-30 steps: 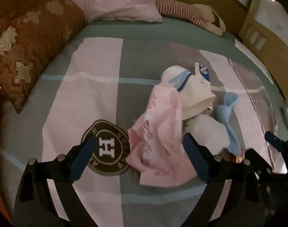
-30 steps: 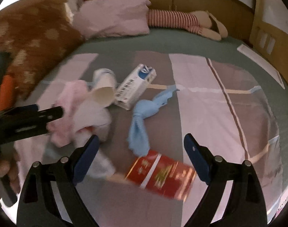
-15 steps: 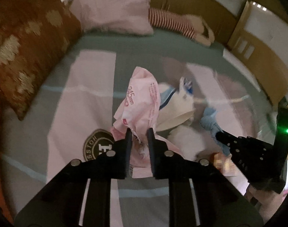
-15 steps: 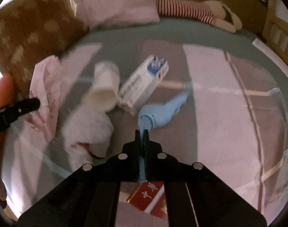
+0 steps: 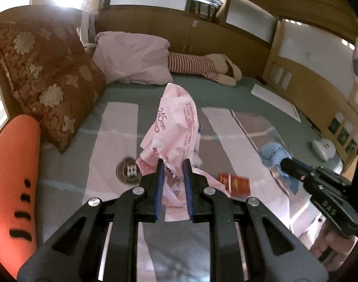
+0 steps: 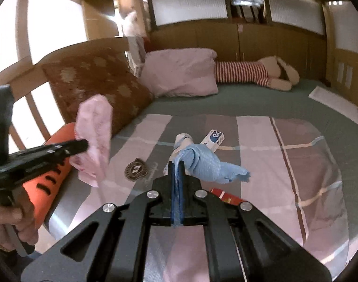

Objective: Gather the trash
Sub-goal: 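Lift the pink tissue and blue cloth up off the bed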

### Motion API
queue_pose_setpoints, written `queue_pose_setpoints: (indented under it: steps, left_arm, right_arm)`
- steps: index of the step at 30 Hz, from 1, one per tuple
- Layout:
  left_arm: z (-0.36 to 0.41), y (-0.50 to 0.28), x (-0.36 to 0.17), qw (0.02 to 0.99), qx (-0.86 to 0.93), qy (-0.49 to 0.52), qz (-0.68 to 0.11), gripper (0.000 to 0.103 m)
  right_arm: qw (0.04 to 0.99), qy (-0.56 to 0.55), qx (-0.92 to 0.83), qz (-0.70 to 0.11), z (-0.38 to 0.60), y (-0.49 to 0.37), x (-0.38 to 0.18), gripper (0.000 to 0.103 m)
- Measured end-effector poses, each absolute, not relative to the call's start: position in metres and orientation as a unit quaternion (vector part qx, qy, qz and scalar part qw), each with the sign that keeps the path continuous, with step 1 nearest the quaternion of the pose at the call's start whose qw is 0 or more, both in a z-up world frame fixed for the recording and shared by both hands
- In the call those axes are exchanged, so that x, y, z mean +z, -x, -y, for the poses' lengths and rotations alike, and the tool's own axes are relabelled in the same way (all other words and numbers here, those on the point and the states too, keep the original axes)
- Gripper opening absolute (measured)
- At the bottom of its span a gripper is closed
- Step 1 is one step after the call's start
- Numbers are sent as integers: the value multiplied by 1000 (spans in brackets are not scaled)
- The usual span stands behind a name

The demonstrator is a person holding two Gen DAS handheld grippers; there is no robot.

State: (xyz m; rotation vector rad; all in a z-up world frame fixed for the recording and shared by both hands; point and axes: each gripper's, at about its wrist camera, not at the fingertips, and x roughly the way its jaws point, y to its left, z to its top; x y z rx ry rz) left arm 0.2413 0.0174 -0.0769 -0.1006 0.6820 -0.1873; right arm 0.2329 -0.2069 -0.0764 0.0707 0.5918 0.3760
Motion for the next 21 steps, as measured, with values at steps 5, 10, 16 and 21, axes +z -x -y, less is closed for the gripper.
queue_pose_setpoints:
  steps: [5, 10, 16, 21]
  left_arm:
    - [-3, -210, -96, 930, -98, 28, -353, 17]
    - [2, -211, -107, 927, -98, 17, -362, 18]
    - [1, -218, -114, 922, -98, 18, -374, 18]
    - [0, -219, -115, 921, -99, 18, -376, 19]
  right_arm:
    - [931, -34, 203, -301, 197, -207, -90, 4]
    - [928, -21, 206, -309, 185, -212, -97, 4]
    - [929, -20, 205, -309, 184, -207, -99, 4]
    - [928, -23, 203, -310, 187, -209, -101, 4]
